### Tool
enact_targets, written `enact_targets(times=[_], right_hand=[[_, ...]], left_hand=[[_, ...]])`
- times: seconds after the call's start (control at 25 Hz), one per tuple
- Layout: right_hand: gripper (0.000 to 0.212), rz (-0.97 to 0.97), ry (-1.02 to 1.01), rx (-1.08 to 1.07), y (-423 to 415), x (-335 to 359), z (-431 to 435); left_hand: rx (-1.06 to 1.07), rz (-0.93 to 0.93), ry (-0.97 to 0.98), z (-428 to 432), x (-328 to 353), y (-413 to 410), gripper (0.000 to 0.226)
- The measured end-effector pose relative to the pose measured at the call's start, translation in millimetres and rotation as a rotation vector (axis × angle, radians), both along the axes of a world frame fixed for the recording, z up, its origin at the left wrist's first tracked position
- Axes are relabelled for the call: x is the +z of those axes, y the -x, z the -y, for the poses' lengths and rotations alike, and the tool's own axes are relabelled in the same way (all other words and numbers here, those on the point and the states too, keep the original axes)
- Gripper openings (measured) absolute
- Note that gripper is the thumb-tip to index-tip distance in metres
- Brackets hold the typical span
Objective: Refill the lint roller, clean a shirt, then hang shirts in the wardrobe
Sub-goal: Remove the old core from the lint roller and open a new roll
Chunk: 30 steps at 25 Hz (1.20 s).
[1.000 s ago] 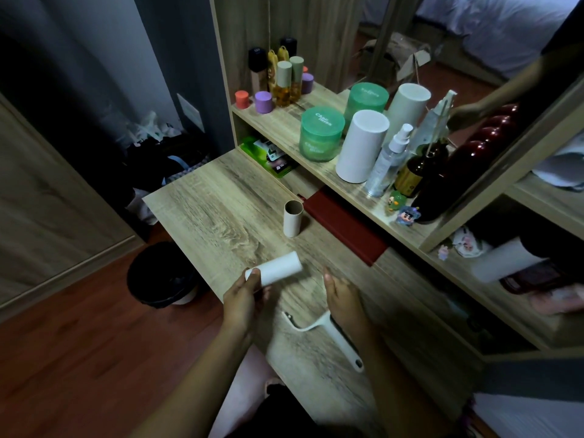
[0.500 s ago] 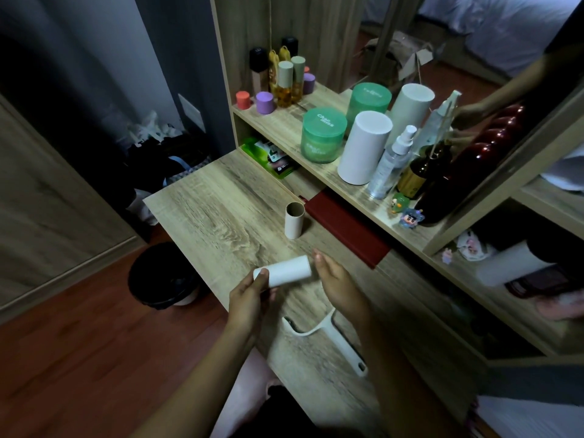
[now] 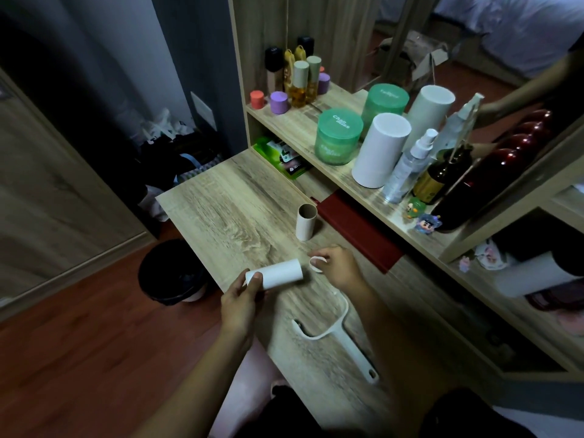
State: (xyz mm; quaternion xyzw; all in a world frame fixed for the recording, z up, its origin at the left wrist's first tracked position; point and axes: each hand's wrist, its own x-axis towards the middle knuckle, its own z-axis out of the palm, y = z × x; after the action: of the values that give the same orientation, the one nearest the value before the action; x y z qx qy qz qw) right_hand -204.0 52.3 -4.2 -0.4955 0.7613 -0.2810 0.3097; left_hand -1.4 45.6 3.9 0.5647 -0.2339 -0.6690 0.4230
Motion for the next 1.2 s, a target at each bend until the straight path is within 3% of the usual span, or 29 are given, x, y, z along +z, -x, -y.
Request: enact_targets(times=[0.08,0.2,0.4,0.6,0.72,0.84,0.92,1.04,1.2], right_hand=[[0.028,-0.044,-0.085,0.088,-2,-11,10],[0.032,-0.001,-0.15,0.047,-4,-25,17],[0.028,-0.175,-0.015,0.151,-2,-31,18],[0.018,-0.092,0.213,-0.112,1,4,3],[0.018,0.077,0.244,-0.257,-6,24,-20],[0.042,0.498,-0.019,-0.265,-28,40,-36],[0.041,0.657,-0.109,-0.237,-37,47,-43],[0.014,0.61,-0.06,-0.245,-39,48,-51],[0.019,0.625,-0.067,-0.26,-31,44,-59]], left_hand=[[0.007,0.005,-0.009,1,-2,-5,0.041],[0.017,0.011,-0.018,2,-3,-11,0.041],[-0.002,0.036,-0.025,1,-3,-10,0.042],[-0.031,0.056,0.0,1,-3,-10,0.041],[-0.038,-0.001,-0.014,-1,5,-4,0.031],[-0.135,-0.049,0.002,-8,15,10,0.019],[-0.217,-0.067,0.026,-13,18,17,0.019],[-0.274,-0.087,0.012,-14,18,19,0.023],[-0.29,-0.029,0.036,-12,6,11,0.032]])
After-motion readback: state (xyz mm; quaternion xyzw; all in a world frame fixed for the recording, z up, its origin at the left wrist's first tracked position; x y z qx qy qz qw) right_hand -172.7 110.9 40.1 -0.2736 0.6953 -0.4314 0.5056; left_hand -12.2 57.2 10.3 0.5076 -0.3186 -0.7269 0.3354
